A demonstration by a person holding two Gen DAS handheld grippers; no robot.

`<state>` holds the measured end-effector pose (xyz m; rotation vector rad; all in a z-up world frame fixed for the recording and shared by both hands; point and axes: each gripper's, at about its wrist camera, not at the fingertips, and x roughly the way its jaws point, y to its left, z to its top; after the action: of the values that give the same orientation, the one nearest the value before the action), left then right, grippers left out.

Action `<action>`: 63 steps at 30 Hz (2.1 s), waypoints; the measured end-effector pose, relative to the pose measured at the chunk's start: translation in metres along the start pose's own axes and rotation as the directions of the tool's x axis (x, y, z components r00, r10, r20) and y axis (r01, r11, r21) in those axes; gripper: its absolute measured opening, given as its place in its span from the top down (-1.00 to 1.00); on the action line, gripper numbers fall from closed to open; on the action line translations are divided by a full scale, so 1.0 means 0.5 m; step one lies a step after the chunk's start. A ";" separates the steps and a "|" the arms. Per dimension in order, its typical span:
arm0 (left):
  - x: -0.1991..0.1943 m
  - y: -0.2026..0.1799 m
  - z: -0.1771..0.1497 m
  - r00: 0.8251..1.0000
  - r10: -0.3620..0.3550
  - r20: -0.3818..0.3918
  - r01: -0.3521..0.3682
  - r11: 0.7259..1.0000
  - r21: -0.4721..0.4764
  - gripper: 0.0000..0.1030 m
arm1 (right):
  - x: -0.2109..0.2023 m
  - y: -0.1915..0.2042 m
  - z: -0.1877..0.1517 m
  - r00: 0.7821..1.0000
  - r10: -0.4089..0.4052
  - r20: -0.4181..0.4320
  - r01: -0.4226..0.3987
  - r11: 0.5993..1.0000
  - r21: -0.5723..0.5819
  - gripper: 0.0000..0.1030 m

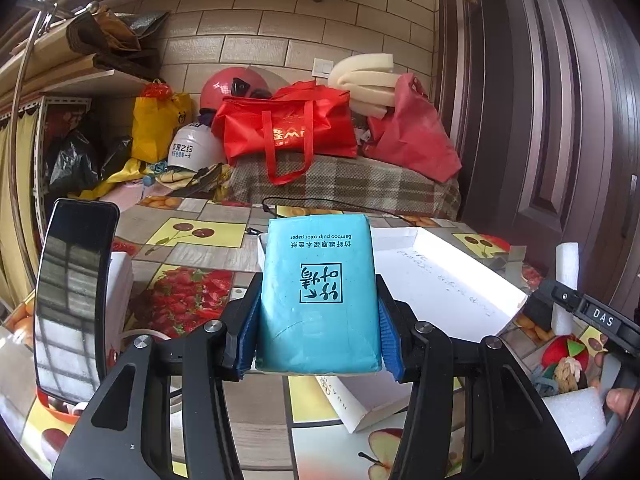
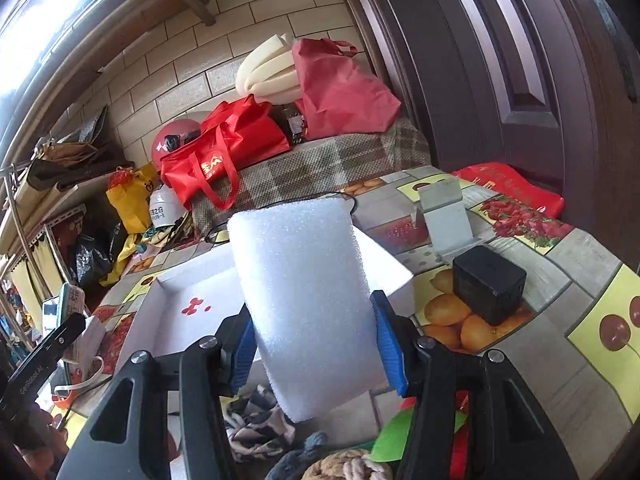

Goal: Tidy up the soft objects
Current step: 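Carry the foam block and tissue pack over the white tray and open both tools, then withdraw both open tools from the tray toward the remaining items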

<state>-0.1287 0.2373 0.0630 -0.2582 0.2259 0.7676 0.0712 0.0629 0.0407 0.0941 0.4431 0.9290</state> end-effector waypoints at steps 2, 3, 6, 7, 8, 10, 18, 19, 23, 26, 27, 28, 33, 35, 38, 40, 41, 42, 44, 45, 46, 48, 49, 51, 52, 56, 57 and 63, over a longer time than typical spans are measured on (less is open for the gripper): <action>0.008 -0.008 0.001 1.000 -0.012 -0.011 0.012 1.000 0.019 0.03 | 0.004 -0.014 0.010 0.999 -0.040 0.021 0.041 0.999 -0.001 -0.04; 0.012 -0.012 0.002 1.000 -0.018 -0.015 0.019 0.999 0.028 0.03 | 0.006 -0.025 0.014 0.998 -0.062 0.026 0.062 0.998 0.007 -0.04; 0.030 -0.026 0.005 0.999 -0.035 -0.028 0.037 0.998 0.055 0.03 | 0.014 -0.055 0.025 0.994 -0.108 0.029 0.107 0.993 0.046 -0.04; 0.039 -0.031 0.007 0.999 -0.040 -0.037 0.042 0.997 0.063 0.03 | 0.017 -0.059 0.028 0.993 -0.113 0.027 0.111 0.992 0.053 -0.04; 0.047 -0.036 0.009 0.998 -0.041 -0.044 0.044 0.997 0.068 0.03 | 0.019 -0.059 0.029 0.993 -0.119 0.025 0.117 0.992 0.052 -0.04; 0.063 -0.045 0.014 0.997 -0.047 -0.053 0.051 0.996 0.071 0.03 | 0.019 -0.042 0.029 0.992 -0.119 0.033 0.119 0.993 0.013 -0.04; 0.095 -0.105 0.015 0.996 -0.042 -0.076 0.052 0.988 0.147 0.03 | 0.039 0.097 0.010 1.000 0.000 0.031 0.007 0.972 -0.233 -0.04; 0.101 -0.104 0.015 0.996 -0.035 -0.087 0.047 0.989 0.138 0.03 | 0.046 0.105 0.010 1.000 0.000 0.029 0.006 0.972 -0.236 -0.04; 0.131 -0.089 0.016 0.989 -0.014 -0.144 0.026 0.996 0.086 0.03 | 0.087 0.119 0.018 1.000 -0.006 -0.010 0.004 0.973 -0.230 -0.04; 0.152 -0.086 0.015 0.982 -0.004 -0.187 0.018 0.997 0.072 0.03 | 0.110 0.123 0.017 0.999 -0.012 -0.047 0.000 0.972 -0.234 -0.05; 0.156 -0.087 0.015 0.981 -0.002 -0.193 0.016 0.997 0.070 0.03 | 0.117 0.125 0.018 0.998 -0.014 -0.056 0.000 0.971 -0.237 -0.05; 0.158 -0.087 0.014 0.980 0.002 -0.197 0.012 0.998 0.069 0.03 | 0.121 0.129 0.016 0.998 -0.016 -0.063 0.000 0.970 -0.241 -0.05; 0.162 -0.091 0.013 0.979 0.024 -0.204 -0.009 0.997 0.076 0.03 | 0.137 0.138 0.014 0.995 -0.031 -0.094 0.007 0.969 -0.248 -0.05; 0.165 -0.091 0.014 0.977 0.039 -0.209 -0.023 0.997 0.079 0.03 | 0.143 0.137 0.013 0.993 -0.036 -0.109 0.008 0.969 -0.246 -0.06; 0.169 -0.092 0.012 0.974 0.057 -0.218 -0.040 0.996 0.083 0.03 | 0.154 0.135 0.013 0.990 -0.040 -0.138 0.006 0.971 -0.240 -0.08; 0.171 -0.091 0.012 0.973 0.067 -0.222 -0.049 0.995 0.086 0.03 | 0.158 0.135 0.013 0.988 -0.037 -0.152 0.000 0.970 -0.241 -0.08; 0.171 -0.091 0.012 0.973 0.068 -0.222 -0.050 0.995 0.086 0.03 | 0.157 0.137 0.012 0.987 -0.037 -0.153 -0.001 0.970 -0.243 -0.10; 0.171 -0.091 0.013 0.973 0.067 -0.220 -0.049 0.995 0.087 0.03 | 0.156 0.139 0.011 0.988 -0.039 -0.152 0.000 0.969 -0.247 -0.26; 0.167 -0.088 0.012 0.975 0.075 -0.207 -0.058 0.995 0.085 0.03 | 0.153 0.142 0.011 0.988 -0.056 -0.142 0.019 0.967 -0.255 -0.62; 0.164 -0.089 0.012 0.976 0.082 -0.200 -0.066 0.994 0.086 0.00 | 0.151 0.141 0.012 0.989 -0.057 -0.137 0.021 0.967 -0.254 -0.64; 0.163 -0.090 0.013 0.977 0.087 -0.193 -0.071 0.994 0.089 -0.05 | 0.149 0.141 0.012 0.989 -0.057 -0.134 0.022 0.967 -0.253 -0.65; 0.159 -0.089 0.014 0.979 0.095 -0.179 -0.080 0.993 0.090 -0.24 | 0.150 0.138 0.014 0.990 -0.065 -0.129 0.032 0.969 -0.246 -0.65; 0.155 -0.088 0.014 0.980 0.097 -0.171 -0.084 0.993 0.085 -0.43 | 0.150 0.135 0.016 0.989 -0.072 -0.126 0.040 0.970 -0.240 -0.65; 0.150 -0.082 0.015 0.982 0.097 -0.162 -0.086 0.994 0.071 -0.73 | 0.149 0.127 0.018 0.989 -0.078 -0.123 0.050 0.974 -0.220 -0.65; 0.150 -0.081 0.015 0.982 0.097 -0.160 -0.087 0.994 0.067 -0.85 | 0.148 0.123 0.019 0.989 -0.080 -0.121 0.053 0.976 -0.210 -0.65; 0.150 -0.080 0.016 0.982 0.096 -0.162 -0.087 0.994 0.063 -0.99 | 0.143 0.117 0.021 0.990 -0.090 -0.109 0.068 0.979 -0.190 -0.67; 0.150 -0.080 0.016 0.982 0.095 -0.162 -0.086 0.994 0.063 -0.99 | 0.143 0.118 0.020 0.990 -0.094 -0.105 0.073 0.979 -0.192 -0.67; 0.148 -0.079 0.017 0.984 0.093 -0.153 -0.085 0.995 0.057 -0.99 | 0.127 0.121 0.020 0.993 -0.103 -0.058 0.090 0.976 -0.197 -0.67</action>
<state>-0.0484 0.2609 0.0550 -0.2618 0.4061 0.8301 0.0625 0.1508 0.0450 -0.1361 0.4143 0.8771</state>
